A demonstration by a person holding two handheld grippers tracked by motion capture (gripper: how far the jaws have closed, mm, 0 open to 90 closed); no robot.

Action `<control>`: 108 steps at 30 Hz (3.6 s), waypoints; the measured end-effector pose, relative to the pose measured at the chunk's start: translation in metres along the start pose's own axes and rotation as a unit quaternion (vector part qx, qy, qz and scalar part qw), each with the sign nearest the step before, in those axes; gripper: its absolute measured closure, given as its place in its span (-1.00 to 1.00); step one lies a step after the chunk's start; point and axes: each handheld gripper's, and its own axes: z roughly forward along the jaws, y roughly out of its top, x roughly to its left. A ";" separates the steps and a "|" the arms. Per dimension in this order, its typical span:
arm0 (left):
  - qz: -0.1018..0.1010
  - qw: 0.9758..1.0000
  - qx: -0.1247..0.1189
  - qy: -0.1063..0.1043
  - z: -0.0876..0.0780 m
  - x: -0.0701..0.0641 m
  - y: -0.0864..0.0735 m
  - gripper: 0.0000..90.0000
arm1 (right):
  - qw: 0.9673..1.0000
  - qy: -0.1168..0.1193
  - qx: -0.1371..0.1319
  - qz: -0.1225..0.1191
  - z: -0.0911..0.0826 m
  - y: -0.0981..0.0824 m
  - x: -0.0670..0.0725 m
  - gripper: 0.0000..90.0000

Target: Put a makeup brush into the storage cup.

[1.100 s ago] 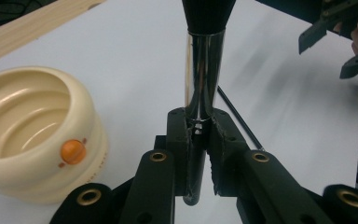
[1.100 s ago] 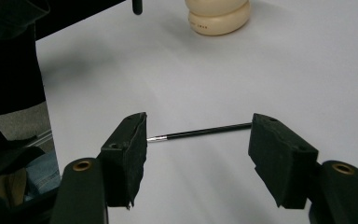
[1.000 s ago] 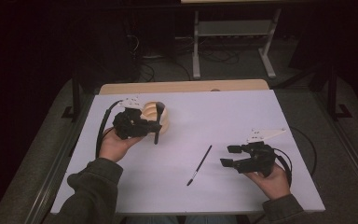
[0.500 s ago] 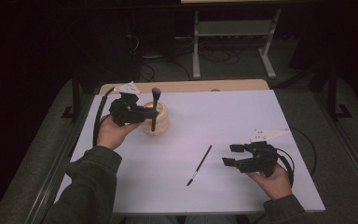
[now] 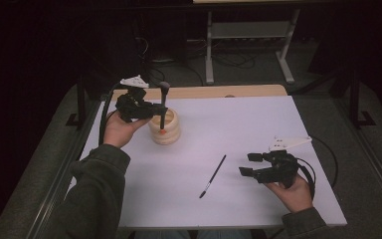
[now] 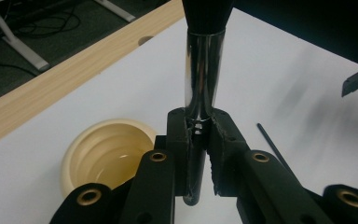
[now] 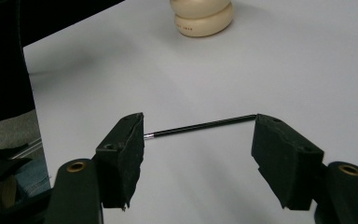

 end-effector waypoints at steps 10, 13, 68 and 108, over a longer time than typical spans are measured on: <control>-0.014 1.000 -0.009 0.011 0.003 0.015 0.016 0.77 | 1.000 -0.004 -0.001 0.003 0.000 -0.001 -0.004 -0.29; -0.018 1.000 -0.010 0.018 0.005 0.019 0.020 0.76 | 1.000 -0.004 -0.001 0.001 0.000 0.000 -0.004 -0.29; -0.062 0.997 0.019 0.047 0.051 0.047 -0.002 0.75 | 1.000 0.002 -0.009 -0.004 -0.004 0.001 -0.003 -0.29; -0.053 0.997 0.033 0.045 0.036 0.029 -0.027 0.38 | 1.000 -0.020 -0.004 -0.016 0.000 0.002 -0.001 -0.33</control>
